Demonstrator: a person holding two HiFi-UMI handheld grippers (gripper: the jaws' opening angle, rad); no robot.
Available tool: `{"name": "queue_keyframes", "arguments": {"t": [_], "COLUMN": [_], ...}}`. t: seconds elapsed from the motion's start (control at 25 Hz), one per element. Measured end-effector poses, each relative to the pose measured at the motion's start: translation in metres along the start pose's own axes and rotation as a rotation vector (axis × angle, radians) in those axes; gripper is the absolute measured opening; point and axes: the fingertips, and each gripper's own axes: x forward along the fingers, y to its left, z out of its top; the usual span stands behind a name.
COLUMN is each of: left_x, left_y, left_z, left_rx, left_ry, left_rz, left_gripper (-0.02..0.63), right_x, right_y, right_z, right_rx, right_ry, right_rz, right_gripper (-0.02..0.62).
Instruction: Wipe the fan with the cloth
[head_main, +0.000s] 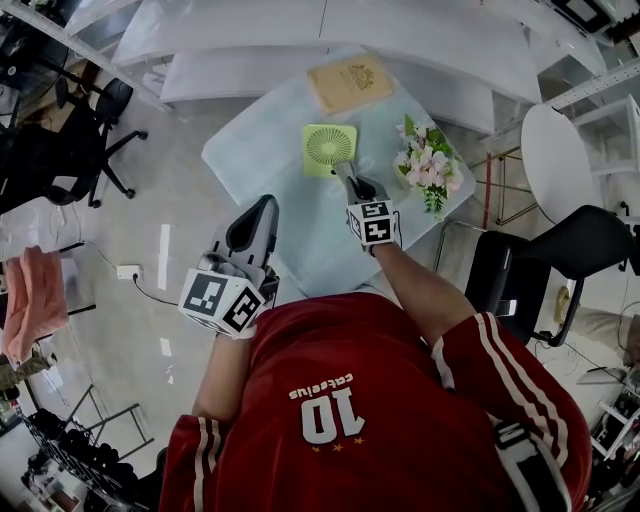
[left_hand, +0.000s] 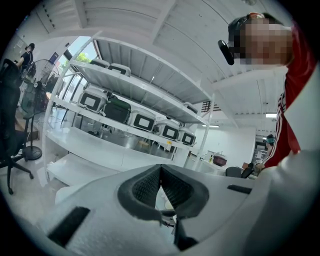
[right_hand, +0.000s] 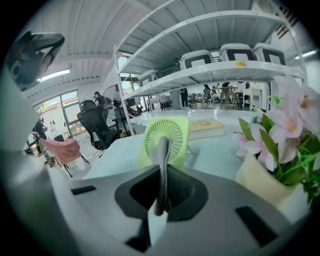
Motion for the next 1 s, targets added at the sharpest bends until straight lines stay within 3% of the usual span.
{"name": "queue_keyframes", "arguments": {"t": [0.56, 1.0], "left_x": [-0.018, -0.033], "left_y": [0.024, 0.041], "left_z": [-0.008, -0.014], "left_rx": [-0.035, -0.066], "left_ry": [-0.006, -0.008], "left_rz": [0.086, 0.171], "left_gripper": [0.003, 0.002], "right_x": [0.035, 0.059], "right_y": [0.050, 0.060], "right_z": [0.007, 0.017], "right_rx": [-0.076, -0.108], "right_ry": [0.013, 0.025], "right_rz": [0.132, 0.174], "right_gripper": [0.008, 0.006]}}
